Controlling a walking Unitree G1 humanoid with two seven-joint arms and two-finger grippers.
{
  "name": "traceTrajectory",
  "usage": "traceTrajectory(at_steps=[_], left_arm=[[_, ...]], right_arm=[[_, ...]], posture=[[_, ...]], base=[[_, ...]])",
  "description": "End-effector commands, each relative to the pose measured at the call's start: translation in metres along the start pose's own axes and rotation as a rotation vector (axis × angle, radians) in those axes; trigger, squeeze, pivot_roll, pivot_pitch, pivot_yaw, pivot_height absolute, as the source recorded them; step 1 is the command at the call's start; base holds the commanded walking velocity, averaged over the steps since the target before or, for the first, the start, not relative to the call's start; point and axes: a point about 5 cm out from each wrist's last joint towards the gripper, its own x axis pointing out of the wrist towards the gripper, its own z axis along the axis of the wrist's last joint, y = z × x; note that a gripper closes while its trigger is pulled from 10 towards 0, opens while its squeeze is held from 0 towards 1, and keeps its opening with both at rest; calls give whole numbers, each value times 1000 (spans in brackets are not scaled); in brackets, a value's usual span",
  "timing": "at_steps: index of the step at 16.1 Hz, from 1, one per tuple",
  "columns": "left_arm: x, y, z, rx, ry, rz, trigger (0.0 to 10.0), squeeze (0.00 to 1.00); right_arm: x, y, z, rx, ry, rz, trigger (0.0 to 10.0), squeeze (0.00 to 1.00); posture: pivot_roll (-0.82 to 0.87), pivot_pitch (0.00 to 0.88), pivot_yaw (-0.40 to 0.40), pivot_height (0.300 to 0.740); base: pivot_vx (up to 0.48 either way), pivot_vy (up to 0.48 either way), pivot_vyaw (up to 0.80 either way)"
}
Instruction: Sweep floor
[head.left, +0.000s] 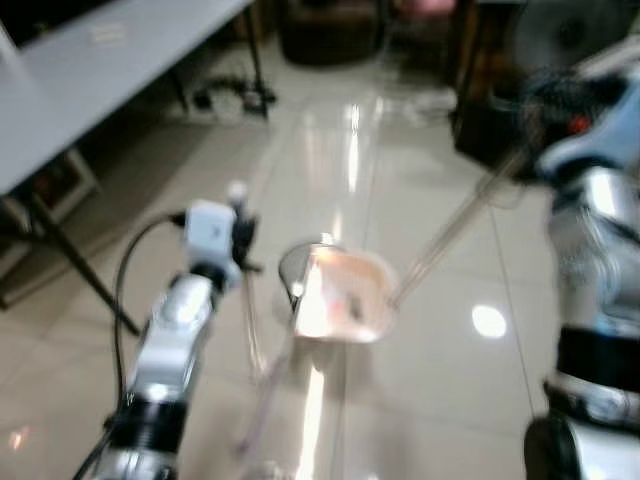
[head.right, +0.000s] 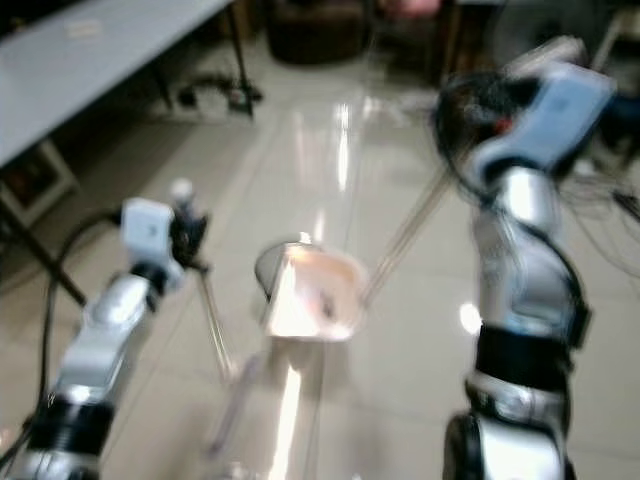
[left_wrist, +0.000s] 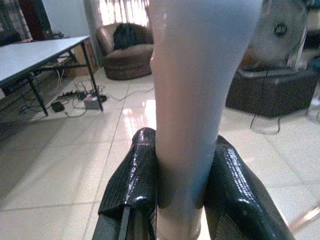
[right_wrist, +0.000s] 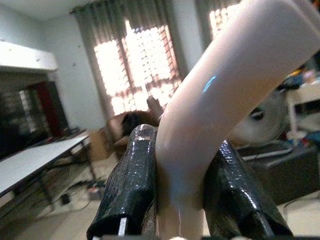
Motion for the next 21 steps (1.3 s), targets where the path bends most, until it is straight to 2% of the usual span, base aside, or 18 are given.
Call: traceTrajectory(at_steps=[1, 3, 9, 15, 17, 21], left_arm=[[0, 12, 9, 33, -36, 31, 10000, 0], [-4, 14, 6, 36, -27, 35, 10000, 0], [-6, 15, 2, 39, -16, 38, 10000, 0], [-3, 15, 8, 40, -34, 41, 10000, 0], [-1, 15, 8, 44, -34, 37, 10000, 0], [0, 16, 8, 51, -29, 34, 10000, 0]], right_arm=[[3, 15, 15, 54, -81, 41, 10000, 0], [2, 13, 14, 86, -84, 28, 10000, 0], [-2, 11, 11, 97, -78, 25, 10000, 0], [-4, 12, 9, 69, -76, 28, 10000, 0], [-3, 6, 8, 66, -82, -18, 10000, 0], [-7, 3, 4, 52, -71, -5, 10000, 0]], posture=[[30, 5, 36, 740], [29, 11, 43, 740], [30, 14, 46, 740], [34, 5, 48, 740], [34, 7, 48, 740], [32, 8, 52, 740]], base=[[409, 0, 0], [407, 0, 0], [409, 0, 0], [407, 0, 0], [407, 0, 0], [407, 0, 0]])
